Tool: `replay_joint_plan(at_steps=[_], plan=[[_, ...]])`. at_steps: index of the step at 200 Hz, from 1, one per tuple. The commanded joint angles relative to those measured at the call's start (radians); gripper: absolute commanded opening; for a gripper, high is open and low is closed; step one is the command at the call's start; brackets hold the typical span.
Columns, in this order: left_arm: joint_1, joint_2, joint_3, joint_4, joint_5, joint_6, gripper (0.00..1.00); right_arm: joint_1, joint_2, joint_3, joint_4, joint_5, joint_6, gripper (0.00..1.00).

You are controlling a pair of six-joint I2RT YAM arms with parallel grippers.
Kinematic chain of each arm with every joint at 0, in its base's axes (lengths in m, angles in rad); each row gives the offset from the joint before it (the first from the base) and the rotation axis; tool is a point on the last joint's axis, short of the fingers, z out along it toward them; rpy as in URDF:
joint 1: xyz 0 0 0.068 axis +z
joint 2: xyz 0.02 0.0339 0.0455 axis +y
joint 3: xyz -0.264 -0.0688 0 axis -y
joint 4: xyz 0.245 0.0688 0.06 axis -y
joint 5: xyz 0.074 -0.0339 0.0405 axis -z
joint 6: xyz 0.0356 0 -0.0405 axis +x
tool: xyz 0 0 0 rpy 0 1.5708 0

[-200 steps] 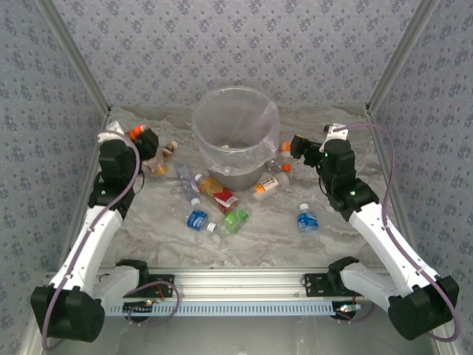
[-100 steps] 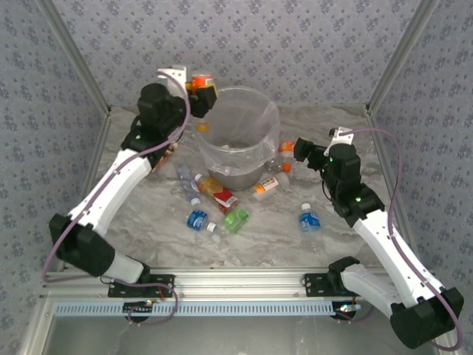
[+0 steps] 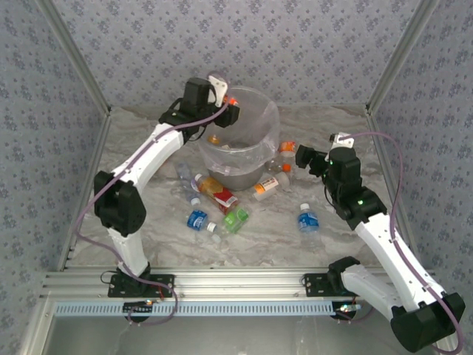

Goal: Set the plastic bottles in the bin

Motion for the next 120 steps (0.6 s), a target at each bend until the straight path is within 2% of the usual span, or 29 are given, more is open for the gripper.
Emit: replay_joint_plan(at_steps=[1,53,99,120], plan=[[-0.046,0.049,0.043,-0.100,-0.051,0.099,0.45,-0.007,-0.013,-0.009,-0.049,0.024,0.019,1.00],[-0.072,0.162,0.110,-0.153,-0.098,0.033,0.54,-0.009,-0.014,0.009,-0.114,0.032,0.013,1.00],[-0.076,0.153,0.154,-0.195,-0.064,0.024,0.71,-0.011,-0.013,-0.002,-0.149,0.032,0.016,1.00],[-0.074,0.108,0.154,-0.206,0.000,-0.013,0.76,-0.012,-0.006,-0.014,-0.179,0.027,0.020,1.00]])
